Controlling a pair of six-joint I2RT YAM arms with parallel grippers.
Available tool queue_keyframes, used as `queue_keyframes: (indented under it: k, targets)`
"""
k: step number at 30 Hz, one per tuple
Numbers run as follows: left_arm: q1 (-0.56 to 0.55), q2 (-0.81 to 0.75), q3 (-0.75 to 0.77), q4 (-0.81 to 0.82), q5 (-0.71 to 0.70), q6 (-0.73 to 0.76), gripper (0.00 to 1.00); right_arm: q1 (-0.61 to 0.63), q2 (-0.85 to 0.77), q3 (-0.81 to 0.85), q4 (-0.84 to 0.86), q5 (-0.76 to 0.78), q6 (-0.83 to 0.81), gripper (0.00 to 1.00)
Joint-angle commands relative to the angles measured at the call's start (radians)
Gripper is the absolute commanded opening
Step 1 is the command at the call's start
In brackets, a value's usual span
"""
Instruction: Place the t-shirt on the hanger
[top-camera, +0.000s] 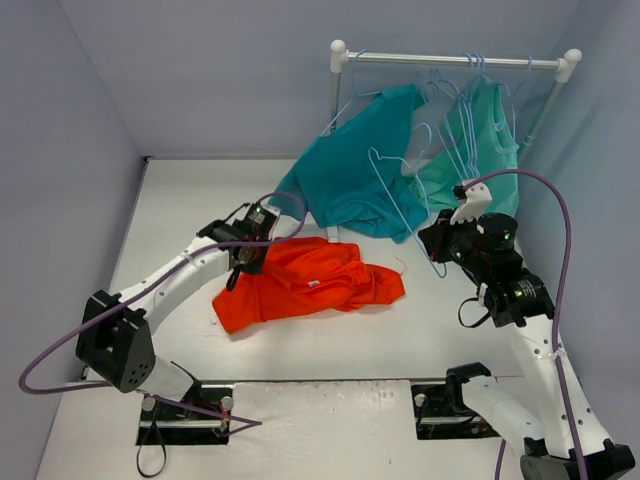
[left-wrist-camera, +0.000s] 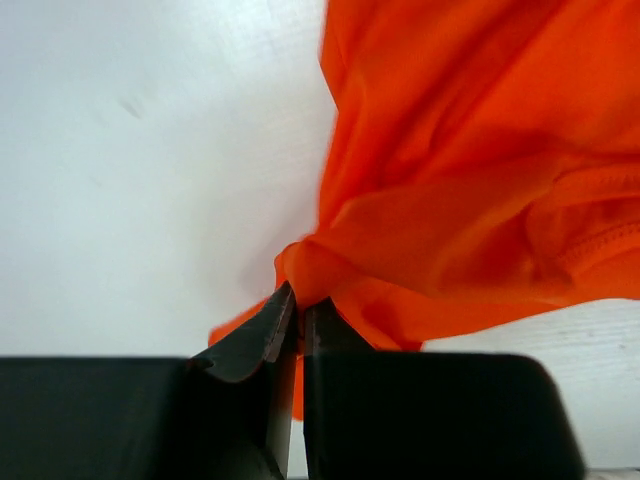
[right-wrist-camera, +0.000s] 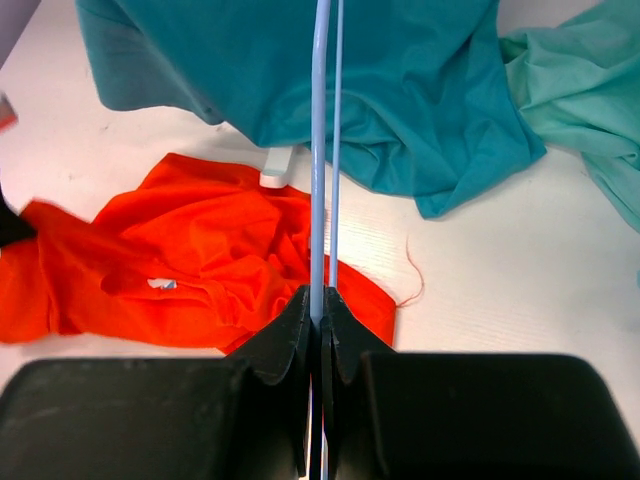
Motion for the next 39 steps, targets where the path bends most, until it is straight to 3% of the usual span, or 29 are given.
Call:
queue_keyframes:
  k: [1,4,5,9,11,16,21,23,28,39]
  targets:
    - [0.038,0.014,0.164,-0.047,-0.122,0.323,0.00,0.019,-0.019,-0.007,0.062,-0.037,-0.028,0.00]
    - [0.102,0.030,0.240,-0.025,-0.091,0.414,0.02,0.030,-0.032,-0.016,0.063,-0.033,-0.030,0.00]
    - [0.129,0.037,0.266,-0.019,-0.079,0.425,0.08,0.034,-0.037,-0.018,0.063,-0.033,-0.031,0.00]
    - [0.165,0.035,0.298,-0.023,-0.047,0.383,0.50,0.042,-0.060,-0.026,0.062,-0.031,-0.030,0.00]
    - [0.160,0.002,0.278,-0.026,-0.016,0.343,0.60,0.044,-0.069,-0.032,0.062,-0.032,-0.029,0.00]
    - [0.129,-0.086,0.225,-0.016,0.053,0.106,0.62,0.047,-0.083,-0.046,0.062,-0.031,-0.026,0.00]
    - [0.025,-0.010,0.296,-0.008,0.003,-0.111,0.63,0.055,-0.089,-0.063,0.062,-0.018,-0.026,0.00]
    - [-0.027,0.069,0.355,-0.013,-0.058,-0.141,0.69,0.057,-0.092,-0.064,0.062,-0.012,-0.026,0.00]
    - [-0.057,0.217,0.444,-0.018,-0.092,-0.208,0.71,0.060,-0.106,-0.072,0.060,-0.003,-0.024,0.00]
    - [-0.060,0.345,0.445,-0.024,-0.070,-0.229,0.71,0.062,-0.132,-0.098,0.059,-0.006,-0.017,0.00]
